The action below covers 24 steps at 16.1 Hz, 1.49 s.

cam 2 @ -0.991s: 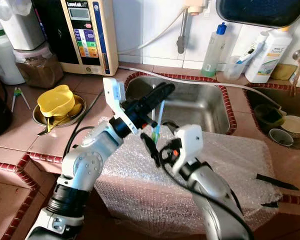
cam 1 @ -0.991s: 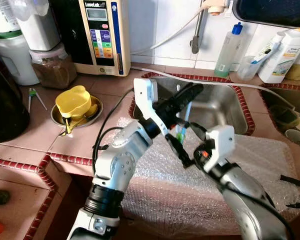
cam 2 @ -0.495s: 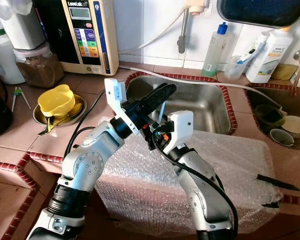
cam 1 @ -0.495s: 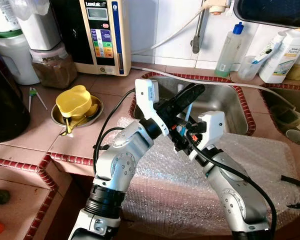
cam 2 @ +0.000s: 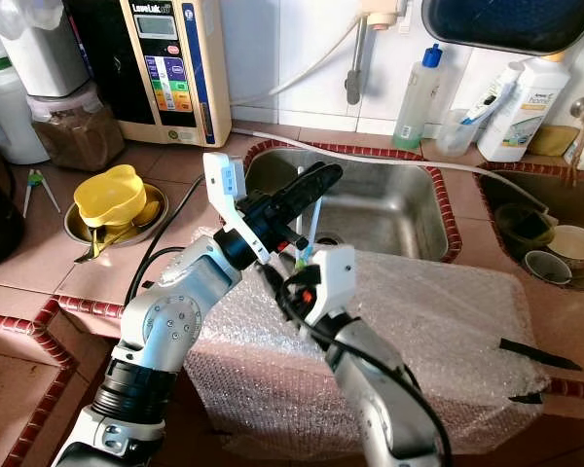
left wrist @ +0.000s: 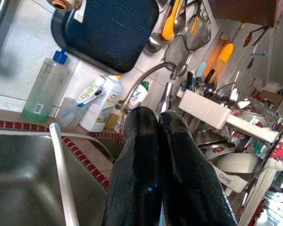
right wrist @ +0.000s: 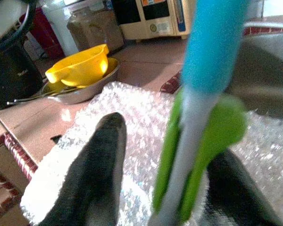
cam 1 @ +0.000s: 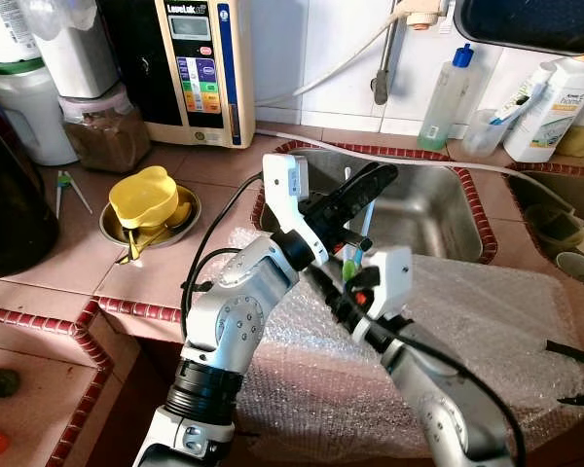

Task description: Kitchen organization

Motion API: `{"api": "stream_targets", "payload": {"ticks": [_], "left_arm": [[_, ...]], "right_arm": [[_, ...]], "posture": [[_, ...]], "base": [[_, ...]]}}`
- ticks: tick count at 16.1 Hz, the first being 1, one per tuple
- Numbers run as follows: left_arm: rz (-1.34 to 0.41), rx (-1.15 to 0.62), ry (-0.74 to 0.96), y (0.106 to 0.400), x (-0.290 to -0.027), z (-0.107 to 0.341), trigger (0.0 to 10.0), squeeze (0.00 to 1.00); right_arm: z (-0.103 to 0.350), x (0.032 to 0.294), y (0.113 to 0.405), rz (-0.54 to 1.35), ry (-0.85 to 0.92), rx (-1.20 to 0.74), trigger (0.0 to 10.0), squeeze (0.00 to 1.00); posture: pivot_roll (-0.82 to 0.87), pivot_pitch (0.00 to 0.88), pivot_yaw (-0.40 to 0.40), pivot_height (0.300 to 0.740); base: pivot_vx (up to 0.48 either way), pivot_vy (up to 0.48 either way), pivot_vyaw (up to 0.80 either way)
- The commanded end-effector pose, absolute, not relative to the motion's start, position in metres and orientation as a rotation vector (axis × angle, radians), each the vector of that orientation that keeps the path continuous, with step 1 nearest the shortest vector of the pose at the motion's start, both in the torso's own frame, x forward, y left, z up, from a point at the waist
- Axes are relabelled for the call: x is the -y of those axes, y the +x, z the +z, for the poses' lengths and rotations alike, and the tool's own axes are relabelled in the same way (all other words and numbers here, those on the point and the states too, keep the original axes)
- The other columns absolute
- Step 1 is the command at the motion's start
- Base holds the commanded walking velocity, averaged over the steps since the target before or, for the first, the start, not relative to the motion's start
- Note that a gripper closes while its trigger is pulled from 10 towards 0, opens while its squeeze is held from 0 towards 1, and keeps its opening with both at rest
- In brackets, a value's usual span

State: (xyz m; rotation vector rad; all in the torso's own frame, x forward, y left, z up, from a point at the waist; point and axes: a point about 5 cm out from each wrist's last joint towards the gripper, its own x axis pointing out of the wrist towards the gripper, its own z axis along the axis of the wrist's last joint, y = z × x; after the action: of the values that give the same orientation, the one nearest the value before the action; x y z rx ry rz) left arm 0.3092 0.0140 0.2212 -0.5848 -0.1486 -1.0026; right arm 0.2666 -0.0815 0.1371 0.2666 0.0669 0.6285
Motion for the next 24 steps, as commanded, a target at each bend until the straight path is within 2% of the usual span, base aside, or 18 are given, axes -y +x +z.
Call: {"api": "stream_targets", "payload": {"ticks": [1, 14, 15, 16, 17, 18, 24], "left_arm": [[-1.021, 0.163, -0.572, 0.307, -0.011, 0.227, 0.0, 0.00], [-1.038, 0.153, -0.549, 0.307, -0.010, 0.224, 0.0, 0.00], [-1.046, 0.152, -0.516, 0.306, -0.008, 0.222, 3.7, 0.00], [-1.046, 0.152, -0.513, 0.306, -0.008, 0.222, 5.3, 0.00], [-1.051, 0.140, -0.526, 0.305, -0.008, 0.220, 10.0, 0.53], [-1.037, 0.135, -0.516, 0.306, -0.009, 0.217, 10.0, 1.00], [-0.996, 0.165, -0.462, 0.310, -0.015, 0.216, 10.0, 1.00]], "right_arm": [[0.139, 0.082, 0.268, 0.617, 0.265, -0.057, 0.0, 0.00], [0.145, 0.095, 0.277, 0.497, 0.227, 0.002, 0.0, 0.00], [0.144, 0.097, 0.277, 0.484, 0.219, 0.002, 0.0, 0.00], [0.144, 0.097, 0.277, 0.482, 0.218, 0.002, 0.0, 0.00], [0.144, 0.098, 0.277, 0.479, 0.212, 0.003, 0.0, 0.00], [0.143, 0.098, 0.277, 0.476, 0.207, 0.003, 0.0, 0.00], [0.139, 0.096, 0.276, 0.485, 0.166, -0.006, 0.0, 0.00]], "posture": [[0.03, 0.011, 0.015, 0.740], [0.02, 0.000, 0.027, 0.740], [0.02, 0.000, 0.028, 0.740], [0.02, 0.000, 0.028, 0.740], [0.02, 0.000, 0.029, 0.740], [0.02, 0.000, 0.029, 0.740], [0.03, 0.000, 0.026, 0.740]], "base": [[0.000, 0.000, 0.00], [0.000, 0.000, 0.00], [0.000, 0.000, 0.00], [0.000, 0.000, 0.00], [0.000, 0.000, 0.00], [0.000, 0.000, 0.00], [0.000, 0.000, 0.00]]}}
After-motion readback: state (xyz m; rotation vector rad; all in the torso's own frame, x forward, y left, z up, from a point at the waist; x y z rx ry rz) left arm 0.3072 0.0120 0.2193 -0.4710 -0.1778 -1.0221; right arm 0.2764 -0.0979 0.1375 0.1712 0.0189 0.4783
